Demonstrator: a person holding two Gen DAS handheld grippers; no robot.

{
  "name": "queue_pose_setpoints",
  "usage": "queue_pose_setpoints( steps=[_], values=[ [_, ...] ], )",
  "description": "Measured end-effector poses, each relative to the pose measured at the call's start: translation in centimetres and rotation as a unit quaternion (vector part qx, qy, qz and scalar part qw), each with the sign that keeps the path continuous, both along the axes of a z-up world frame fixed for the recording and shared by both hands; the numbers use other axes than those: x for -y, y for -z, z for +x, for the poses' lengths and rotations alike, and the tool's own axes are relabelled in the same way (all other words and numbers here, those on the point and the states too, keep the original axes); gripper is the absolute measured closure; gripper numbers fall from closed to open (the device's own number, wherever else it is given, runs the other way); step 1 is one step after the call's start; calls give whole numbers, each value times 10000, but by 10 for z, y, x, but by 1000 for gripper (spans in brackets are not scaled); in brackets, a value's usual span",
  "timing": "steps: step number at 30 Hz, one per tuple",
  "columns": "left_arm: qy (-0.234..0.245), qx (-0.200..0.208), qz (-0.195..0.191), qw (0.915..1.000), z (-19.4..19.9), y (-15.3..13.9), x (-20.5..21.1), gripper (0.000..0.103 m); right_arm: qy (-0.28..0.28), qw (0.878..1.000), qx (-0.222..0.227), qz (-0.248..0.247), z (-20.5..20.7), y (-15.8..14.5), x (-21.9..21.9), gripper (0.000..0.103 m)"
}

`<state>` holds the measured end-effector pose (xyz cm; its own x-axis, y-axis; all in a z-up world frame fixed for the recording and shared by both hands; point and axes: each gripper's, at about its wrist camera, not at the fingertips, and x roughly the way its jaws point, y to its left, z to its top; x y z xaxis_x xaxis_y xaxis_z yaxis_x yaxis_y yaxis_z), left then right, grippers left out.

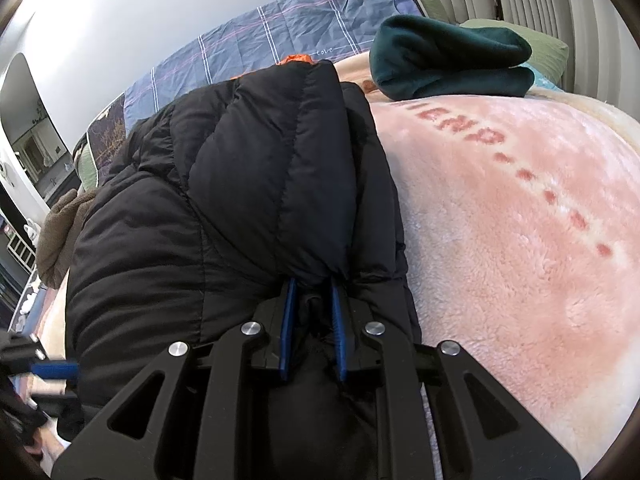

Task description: Fold large clothes

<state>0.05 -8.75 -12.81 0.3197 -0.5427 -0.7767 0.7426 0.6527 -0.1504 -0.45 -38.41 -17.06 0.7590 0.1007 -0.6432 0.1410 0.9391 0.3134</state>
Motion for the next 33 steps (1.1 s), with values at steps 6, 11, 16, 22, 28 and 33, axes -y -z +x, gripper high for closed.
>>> queue_pose_setpoints(
  steps=[6, 11, 16, 22, 28, 33],
  values=[
    [-74, 832, -202, 9963, 26, -45, 21, 75, -6, 10000, 6, 2, 0, 0, -1, 87],
    [-183, 374, 89, 9991, 71, 17, 27, 74, 16, 10000, -12, -6, 0, 1, -1, 87],
    [-340, 155, 34, 9993, 73, 6, 23, 76, 27, 10000, 1, 2, 0, 0, 0, 87],
    [-107, 941, -366, 9948, 82, -64, 50, 75, 22, 10000, -4, 0, 0, 0, -1, 87],
    [4, 1059, 83, 9943, 141, -64, 133, 64, 20, 10000, 2, 33, 0, 0, 0, 87],
    [-259, 617, 1100, 9917, 189, 18, 162, 64, 11, 10000, 4, 65, -1, -1, 0, 85]
  ],
)
